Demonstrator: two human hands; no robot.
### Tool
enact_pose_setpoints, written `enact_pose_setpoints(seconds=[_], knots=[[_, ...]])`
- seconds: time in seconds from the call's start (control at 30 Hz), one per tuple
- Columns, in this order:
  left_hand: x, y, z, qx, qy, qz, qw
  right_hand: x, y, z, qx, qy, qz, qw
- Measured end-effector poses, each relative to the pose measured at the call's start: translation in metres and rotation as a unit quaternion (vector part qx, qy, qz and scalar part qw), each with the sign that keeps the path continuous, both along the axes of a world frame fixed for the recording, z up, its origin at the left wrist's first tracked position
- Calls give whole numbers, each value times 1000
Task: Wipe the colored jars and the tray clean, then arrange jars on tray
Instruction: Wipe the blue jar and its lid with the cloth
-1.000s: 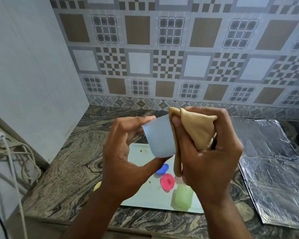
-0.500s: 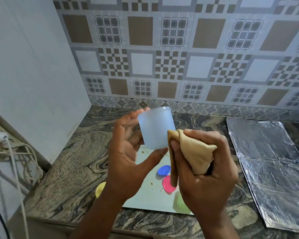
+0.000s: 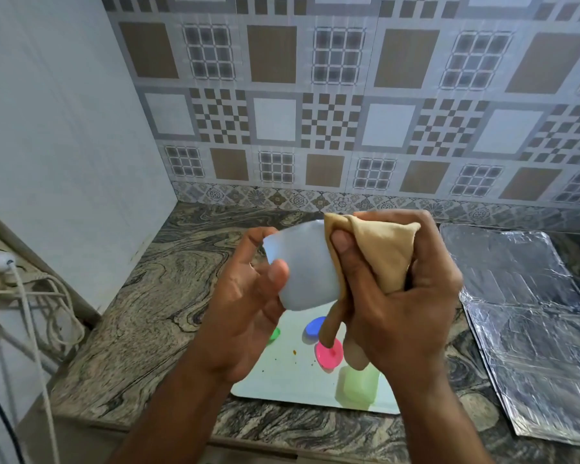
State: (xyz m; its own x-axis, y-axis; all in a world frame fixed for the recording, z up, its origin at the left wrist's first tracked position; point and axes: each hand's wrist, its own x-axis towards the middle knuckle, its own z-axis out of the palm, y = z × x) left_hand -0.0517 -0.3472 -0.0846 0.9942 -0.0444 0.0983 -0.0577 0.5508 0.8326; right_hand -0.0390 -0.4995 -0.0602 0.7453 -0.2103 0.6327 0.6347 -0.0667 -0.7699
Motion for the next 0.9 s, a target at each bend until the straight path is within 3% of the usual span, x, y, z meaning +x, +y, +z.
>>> enact_pose_setpoints(seconds=[0.13, 0.3, 0.53, 0.63, 0.77, 0.83, 0.9], knots=[[0, -1, 0, -170, 39, -45, 984, 1, 2, -12, 30, 55, 63, 996], [9, 5, -2, -308, 95, -35, 946, -6, 1, -37, 54, 116, 113, 985], [10, 3, -6, -296, 110, -6, 949, -11, 8, -28, 54, 61, 75, 994], [7, -1, -6, -202, 64, 22, 977, -10, 13, -25, 64, 45, 66, 995], [1, -3, -7, 27, -51, 101, 993, 4, 7, -29, 112, 92, 50, 988], [-1, 2, -10, 204, -129, 186, 952, 12, 2, -33, 133, 116, 40, 983], [-3, 7, -12, 388, -206, 261, 860, 17, -1, -37, 136, 128, 27, 982]])
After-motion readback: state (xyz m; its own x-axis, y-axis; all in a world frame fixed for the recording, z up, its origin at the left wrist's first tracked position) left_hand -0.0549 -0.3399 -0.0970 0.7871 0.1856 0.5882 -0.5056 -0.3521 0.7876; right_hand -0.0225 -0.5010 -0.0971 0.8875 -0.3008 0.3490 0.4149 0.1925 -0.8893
